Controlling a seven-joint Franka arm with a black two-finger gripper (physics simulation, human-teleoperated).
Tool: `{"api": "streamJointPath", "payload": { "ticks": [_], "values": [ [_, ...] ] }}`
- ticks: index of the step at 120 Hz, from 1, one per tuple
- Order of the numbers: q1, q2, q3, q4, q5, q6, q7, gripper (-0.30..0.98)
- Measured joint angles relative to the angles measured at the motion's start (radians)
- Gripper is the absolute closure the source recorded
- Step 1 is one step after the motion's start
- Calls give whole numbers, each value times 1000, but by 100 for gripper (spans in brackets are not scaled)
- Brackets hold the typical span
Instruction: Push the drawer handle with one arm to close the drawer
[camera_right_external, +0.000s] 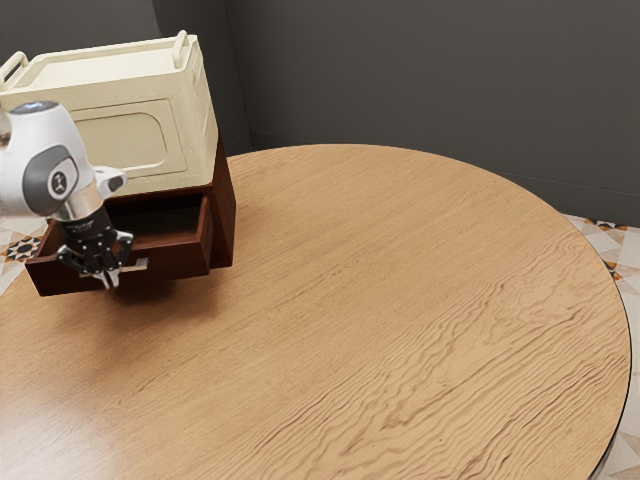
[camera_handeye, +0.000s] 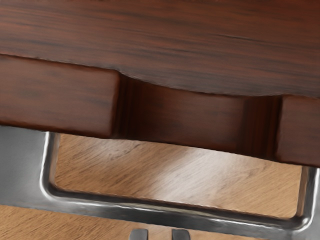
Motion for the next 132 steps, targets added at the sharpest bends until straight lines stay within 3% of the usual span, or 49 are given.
{"api": "streamJointPath", "payload": {
  "ticks": [74, 132],
  "values": [
    [2, 139, 22, 142, 54, 178, -7, 73],
    [0, 259, 37, 192, 60, 378, 4, 72]
  ]
}}
